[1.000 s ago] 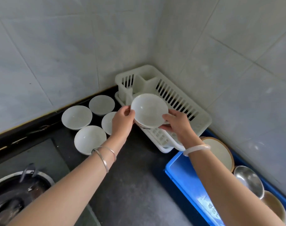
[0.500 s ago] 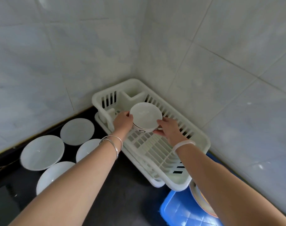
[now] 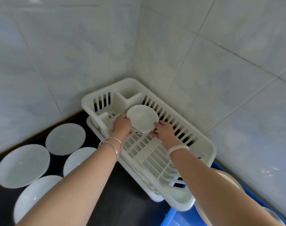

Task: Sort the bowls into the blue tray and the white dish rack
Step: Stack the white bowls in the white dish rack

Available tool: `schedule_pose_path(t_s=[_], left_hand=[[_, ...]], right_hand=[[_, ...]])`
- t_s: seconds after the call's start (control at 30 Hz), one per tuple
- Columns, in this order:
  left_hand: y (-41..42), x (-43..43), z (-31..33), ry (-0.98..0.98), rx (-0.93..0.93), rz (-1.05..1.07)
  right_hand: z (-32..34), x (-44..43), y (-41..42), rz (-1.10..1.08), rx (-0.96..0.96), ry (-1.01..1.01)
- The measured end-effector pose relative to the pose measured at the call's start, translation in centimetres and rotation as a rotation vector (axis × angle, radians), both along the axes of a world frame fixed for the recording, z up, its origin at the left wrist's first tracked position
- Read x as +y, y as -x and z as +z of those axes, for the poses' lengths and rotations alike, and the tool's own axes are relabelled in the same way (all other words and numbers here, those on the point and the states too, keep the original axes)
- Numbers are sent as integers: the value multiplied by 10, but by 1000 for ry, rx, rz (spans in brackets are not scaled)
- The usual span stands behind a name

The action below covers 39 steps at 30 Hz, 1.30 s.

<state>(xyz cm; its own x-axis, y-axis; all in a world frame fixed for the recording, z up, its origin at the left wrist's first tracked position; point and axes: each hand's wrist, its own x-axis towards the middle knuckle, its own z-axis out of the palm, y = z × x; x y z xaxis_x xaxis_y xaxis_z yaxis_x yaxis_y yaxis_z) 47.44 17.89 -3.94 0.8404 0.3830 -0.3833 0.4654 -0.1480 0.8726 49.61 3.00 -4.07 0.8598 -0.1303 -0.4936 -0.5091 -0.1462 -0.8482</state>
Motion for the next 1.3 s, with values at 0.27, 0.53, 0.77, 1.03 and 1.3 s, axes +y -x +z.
schedule_pose_path(t_s=[0.27,0.53,0.77,1.03,1.3], left_hand=[[-2,-3,0,89,-9,124],[7,-7,7,69,-6,77],[33,-7,27,117,-40,65],[101,4,58,16,-136,-32],[214,45,48,-187,-103,119]], right_hand=[[-4,5,1,15,-59,-6],[9,10,19,138,-66,46],[28,7,39,119,-135,164],[69,15,95,213,-223,156],[67,62,172,430,-220,167]])
